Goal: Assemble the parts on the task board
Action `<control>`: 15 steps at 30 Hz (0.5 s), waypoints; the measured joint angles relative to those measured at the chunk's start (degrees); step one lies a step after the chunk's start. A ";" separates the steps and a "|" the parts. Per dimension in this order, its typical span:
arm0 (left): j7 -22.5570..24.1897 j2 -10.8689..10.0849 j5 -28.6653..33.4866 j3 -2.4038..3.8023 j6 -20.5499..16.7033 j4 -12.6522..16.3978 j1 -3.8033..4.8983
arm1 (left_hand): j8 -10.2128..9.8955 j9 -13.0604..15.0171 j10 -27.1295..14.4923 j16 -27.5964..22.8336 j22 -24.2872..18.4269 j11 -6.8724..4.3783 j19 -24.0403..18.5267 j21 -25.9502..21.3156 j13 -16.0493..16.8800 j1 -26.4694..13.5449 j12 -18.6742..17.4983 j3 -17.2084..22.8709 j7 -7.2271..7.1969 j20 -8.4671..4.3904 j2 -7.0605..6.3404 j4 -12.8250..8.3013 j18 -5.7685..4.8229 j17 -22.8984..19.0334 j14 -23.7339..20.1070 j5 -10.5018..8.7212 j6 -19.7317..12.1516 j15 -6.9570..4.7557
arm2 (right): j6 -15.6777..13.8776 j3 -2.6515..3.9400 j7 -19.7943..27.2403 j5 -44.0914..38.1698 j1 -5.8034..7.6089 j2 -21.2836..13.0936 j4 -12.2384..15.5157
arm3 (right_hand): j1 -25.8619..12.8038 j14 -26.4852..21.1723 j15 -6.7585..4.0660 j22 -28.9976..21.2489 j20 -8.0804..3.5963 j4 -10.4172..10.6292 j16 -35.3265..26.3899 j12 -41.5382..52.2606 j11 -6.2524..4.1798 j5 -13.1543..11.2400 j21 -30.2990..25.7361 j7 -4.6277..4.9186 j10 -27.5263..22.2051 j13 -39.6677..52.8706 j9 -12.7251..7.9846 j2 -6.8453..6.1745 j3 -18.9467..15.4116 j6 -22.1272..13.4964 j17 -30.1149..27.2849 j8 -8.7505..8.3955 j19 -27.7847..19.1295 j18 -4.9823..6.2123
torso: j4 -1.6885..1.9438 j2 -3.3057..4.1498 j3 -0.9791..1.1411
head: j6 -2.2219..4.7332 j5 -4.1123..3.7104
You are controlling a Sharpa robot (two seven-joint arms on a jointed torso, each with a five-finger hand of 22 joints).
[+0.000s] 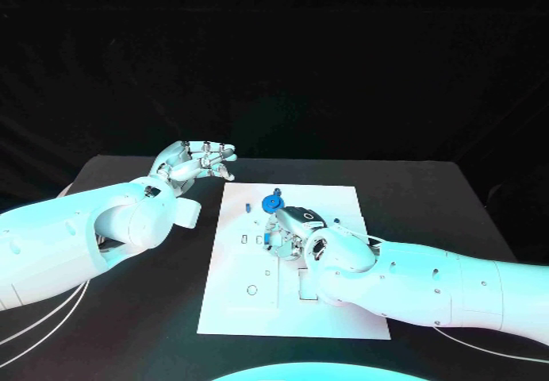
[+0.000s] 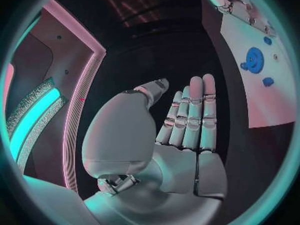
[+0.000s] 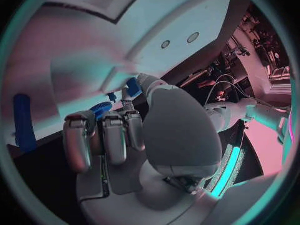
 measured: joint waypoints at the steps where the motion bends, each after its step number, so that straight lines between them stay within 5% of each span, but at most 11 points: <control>1: -0.03 0.00 -0.04 0.00 0.02 0.00 0.00 | 0.00 0.00 0.00 0.00 0.04 0.00 0.00 0.00 0.00 0.00 0.00 0.00 0.00 0.00 0.00 0.00 0.00 0.00 0.00 0.00 0.00 0.00 | 0.00 0.00 0.00 0.00 0.00 0.00 0.02 | -0.04 0.08 0.08 0.00 0.00 0.07 0.00 -0.19 0.11 -0.67 0.00 0.00 0.11 0.00 -0.07 -0.04 -0.40 -0.26 0.00 -0.18 0.00 0.00 | 0.00 0.01 0.00 | 0.00 0.00; 10: -0.24 -0.03 -0.30 0.00 0.09 -0.02 0.00 | -0.01 0.00 0.00 0.00 0.12 0.00 0.00 0.00 0.00 0.00 0.00 0.00 0.00 0.00 0.00 0.00 0.00 0.00 -0.01 0.00 0.00 0.00 | -0.34 -0.03 0.00 -0.01 -0.02 -0.06 0.32 | -1.49 0.08 0.08 -0.01 0.41 0.54 0.00 -0.93 0.41 -6.35 0.00 0.29 -0.01 -0.01 -0.47 0.20 -5.97 -1.15 -0.01 -0.51 0.00 0.00 | -0.01 0.02 0.01 | 0.05 0.05; 15: -0.46 0.00 -0.75 0.00 0.16 -0.14 0.00 | -0.01 -0.01 0.68 1.46 0.73 -0.21 0.00 1.06 0.18 -1.19 0.53 -0.31 0.00 0.00 -0.70 0.30 0.00 0.40 0.04 0.00 0.00 -0.27 | -1.09 -0.03 0.00 -0.22 -0.05 -0.56 1.30 | -1.63 0.07 0.48 -0.01 0.41 0.62 0.00 -1.12 0.47 -7.27 0.00 0.26 0.06 -0.01 -0.58 0.34 -8.06 -1.49 -0.01 -0.51 0.00 0.00 | -0.01 0.01 0.03 | 0.01 0.04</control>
